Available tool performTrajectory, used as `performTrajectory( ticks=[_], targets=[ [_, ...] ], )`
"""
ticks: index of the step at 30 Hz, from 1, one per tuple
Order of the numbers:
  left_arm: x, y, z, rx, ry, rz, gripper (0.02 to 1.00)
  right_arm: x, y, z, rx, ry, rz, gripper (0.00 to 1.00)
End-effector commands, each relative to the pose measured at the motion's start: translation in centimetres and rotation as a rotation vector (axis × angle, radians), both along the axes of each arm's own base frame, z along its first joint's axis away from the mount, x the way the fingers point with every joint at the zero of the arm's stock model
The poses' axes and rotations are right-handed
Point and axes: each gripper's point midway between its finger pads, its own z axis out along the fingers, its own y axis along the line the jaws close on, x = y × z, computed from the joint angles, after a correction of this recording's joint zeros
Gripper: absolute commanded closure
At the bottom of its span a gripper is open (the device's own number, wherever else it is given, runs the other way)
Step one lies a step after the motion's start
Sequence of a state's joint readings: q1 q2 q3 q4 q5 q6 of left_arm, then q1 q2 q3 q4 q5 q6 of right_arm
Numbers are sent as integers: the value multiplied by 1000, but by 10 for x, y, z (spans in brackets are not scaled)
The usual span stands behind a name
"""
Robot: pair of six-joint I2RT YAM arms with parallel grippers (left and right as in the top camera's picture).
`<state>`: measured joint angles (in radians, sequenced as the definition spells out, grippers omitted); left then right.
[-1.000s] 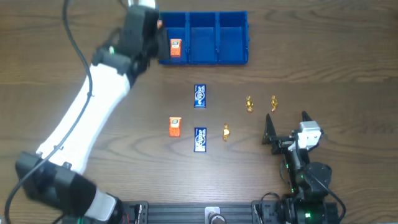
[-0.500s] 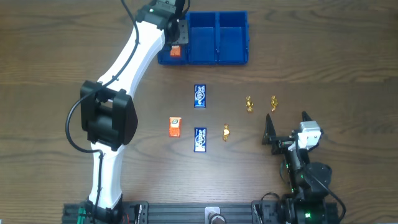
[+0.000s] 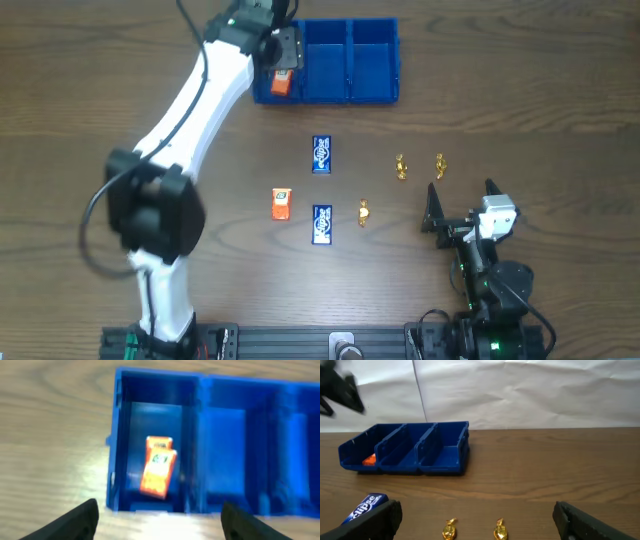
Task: Sort Candies Into Trays
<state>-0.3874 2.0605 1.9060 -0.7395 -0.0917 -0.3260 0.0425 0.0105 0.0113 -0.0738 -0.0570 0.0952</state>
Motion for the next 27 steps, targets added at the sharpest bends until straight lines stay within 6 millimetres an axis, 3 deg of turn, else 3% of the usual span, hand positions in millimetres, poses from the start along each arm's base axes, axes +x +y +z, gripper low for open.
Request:
performTrajectory(
  ticks=[1,4,6,10,16,25,27],
  targets=[
    [-87,-4,56,-43,-117,-47,207,0,1,-1,9,2,4,3],
    [-144,-9,18,-35,-60,-110,209,0,1,-1,9,2,4,3],
    [-175,-6,-22,-34,5,-101,209,0,1,-1,9,2,4,3],
    [-215,1,-89,-26,117,-58,222,0,1,-1,9,2,4,3],
    [-236,3,-139,-31,197,-34,231,0,1,-1,9,2,4,3],
    [-248,1,-168,10,283,-42,229,0,1,-1,9,2,4,3],
    [-251,1,-173,19,294,-34,288,0,1,-1,9,2,4,3]
  ],
)
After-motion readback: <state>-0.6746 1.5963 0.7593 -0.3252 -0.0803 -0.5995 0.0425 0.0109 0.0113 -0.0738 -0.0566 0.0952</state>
